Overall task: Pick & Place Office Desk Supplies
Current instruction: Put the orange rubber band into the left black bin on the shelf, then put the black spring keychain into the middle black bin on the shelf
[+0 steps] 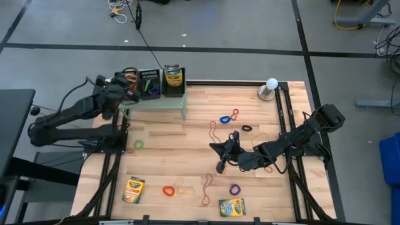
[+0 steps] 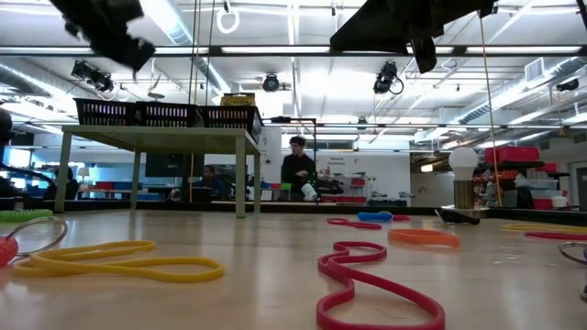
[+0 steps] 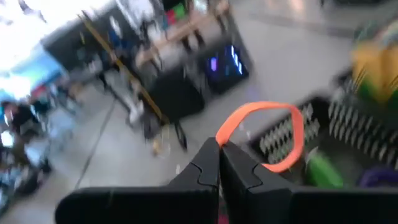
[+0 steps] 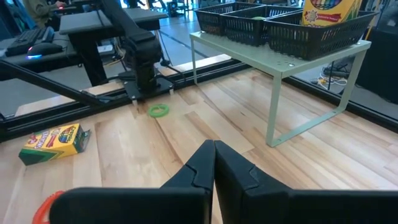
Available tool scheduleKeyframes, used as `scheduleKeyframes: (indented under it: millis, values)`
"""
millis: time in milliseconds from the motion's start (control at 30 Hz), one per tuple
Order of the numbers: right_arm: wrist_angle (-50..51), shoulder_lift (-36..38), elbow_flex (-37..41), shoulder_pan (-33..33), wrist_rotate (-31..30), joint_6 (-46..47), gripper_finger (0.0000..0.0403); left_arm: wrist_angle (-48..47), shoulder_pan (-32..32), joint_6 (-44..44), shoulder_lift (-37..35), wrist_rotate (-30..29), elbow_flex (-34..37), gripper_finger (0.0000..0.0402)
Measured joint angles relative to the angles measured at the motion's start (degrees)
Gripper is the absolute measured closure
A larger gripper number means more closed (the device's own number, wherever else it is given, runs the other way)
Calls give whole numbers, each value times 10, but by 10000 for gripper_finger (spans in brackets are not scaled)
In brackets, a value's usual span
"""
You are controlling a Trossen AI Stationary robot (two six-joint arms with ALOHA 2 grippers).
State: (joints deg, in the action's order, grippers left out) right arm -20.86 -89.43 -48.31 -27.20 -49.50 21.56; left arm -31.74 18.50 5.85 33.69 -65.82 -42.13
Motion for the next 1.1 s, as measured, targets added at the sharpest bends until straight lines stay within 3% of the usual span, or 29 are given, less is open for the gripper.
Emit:
scheduleKeyframes:
  millis: [100,333,500,900,1100]
  values:
    - [0,0,0,0,0,0,390,-63,74,-45,0,68,0,398]
    - [0,0,0,1,0,0,390,-76,210,-53,4,248,0,391]
    - [0,0,0,1,3,0,390,-92,276,-48,25,277,0,367]
    - [2,0,0,1,4,-5,390,-132,304,-45,24,350,-5,271]
    - [10,0,0,1,4,-10,390,-168,289,-45,10,392,-81,244]
